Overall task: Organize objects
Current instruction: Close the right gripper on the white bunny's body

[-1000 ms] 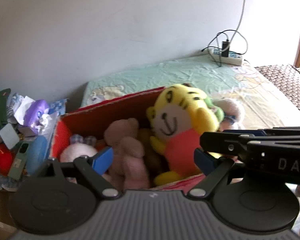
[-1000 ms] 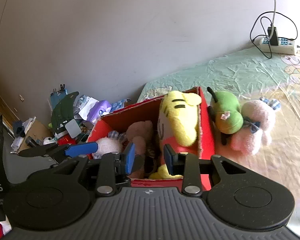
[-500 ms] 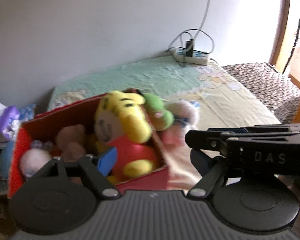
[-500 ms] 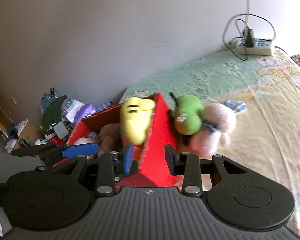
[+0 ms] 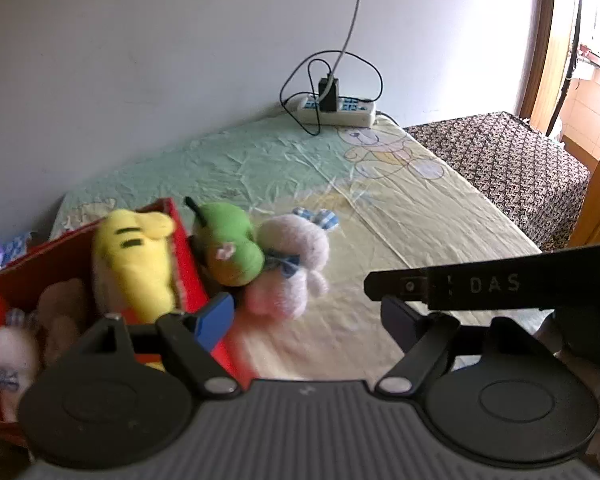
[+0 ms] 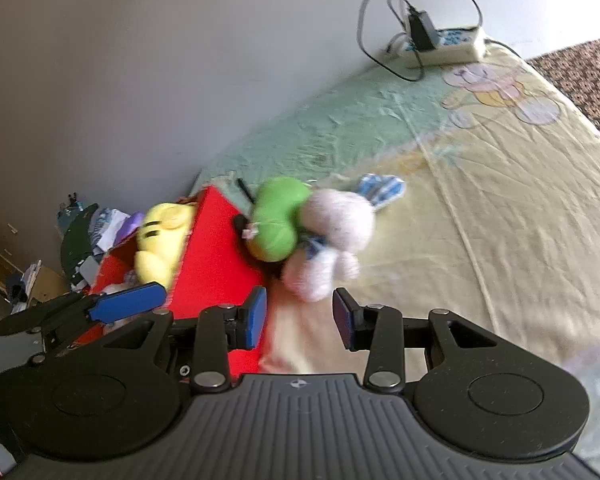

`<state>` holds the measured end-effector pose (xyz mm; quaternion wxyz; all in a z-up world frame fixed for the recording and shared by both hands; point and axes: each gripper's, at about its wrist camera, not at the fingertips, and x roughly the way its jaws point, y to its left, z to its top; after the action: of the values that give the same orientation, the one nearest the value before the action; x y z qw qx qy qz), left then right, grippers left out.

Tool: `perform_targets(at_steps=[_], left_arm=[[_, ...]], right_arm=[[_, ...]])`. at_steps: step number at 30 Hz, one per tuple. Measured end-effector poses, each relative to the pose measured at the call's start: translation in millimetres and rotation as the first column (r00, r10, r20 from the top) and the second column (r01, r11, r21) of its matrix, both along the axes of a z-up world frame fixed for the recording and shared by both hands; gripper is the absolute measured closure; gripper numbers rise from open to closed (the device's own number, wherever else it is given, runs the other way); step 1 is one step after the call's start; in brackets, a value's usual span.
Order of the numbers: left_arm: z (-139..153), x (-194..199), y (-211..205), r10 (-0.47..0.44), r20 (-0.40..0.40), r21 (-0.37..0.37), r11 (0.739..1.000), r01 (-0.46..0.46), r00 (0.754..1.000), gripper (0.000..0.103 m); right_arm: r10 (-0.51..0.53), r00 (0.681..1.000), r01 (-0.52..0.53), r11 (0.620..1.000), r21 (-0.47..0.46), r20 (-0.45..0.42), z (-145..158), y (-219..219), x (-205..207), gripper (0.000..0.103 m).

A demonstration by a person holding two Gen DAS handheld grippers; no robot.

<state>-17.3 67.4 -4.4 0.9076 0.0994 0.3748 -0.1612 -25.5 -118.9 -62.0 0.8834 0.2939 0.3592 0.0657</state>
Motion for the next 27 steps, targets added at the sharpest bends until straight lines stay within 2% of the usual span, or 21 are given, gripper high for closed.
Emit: perform_targets(at_steps=[7,12,22,25,27], left_arm=[[-28.6,13.5,-24.0,0.0,0.022,0.036,0.999,0.0,1.0,0.017],[-56.5,35.3,-33.8,0.042,0.008,0.106,0.993,-0.042,0.999,0.02],[-90.1,80.0,-30.5,0.113,-0.061,0.106,0.989,-0.106,0.992,0.022],[-96.3,87.0,-29.0,0.11,-0.093,0.102,0.99,-0.101,0.99,0.033],[-99.9,90.8,-27.5,0.104,-0.114,0.091,0.991,-0.094,0.988,0.033]], right_arm=[[0.004,0.998,0.0,0.998,0.064,-0.067,-29.3,-27.1,18.5,0.062],[0.014,0.995,-0.001,0.992,0.123,-0.102,-48.8,-39.0,37.1,0.063],[0.069,0.991,-0.046,0.98,0.195,-0.113,-75.9,-48.5,86.0,0.063],[0.102,0.987,-0.075,0.975,0.208,-0.12,-83.6,-44.3,97.3,0.063],[0.122,0.985,-0.093,0.971,0.219,-0.125,-89.0,-41.0,102.8,0.063]])
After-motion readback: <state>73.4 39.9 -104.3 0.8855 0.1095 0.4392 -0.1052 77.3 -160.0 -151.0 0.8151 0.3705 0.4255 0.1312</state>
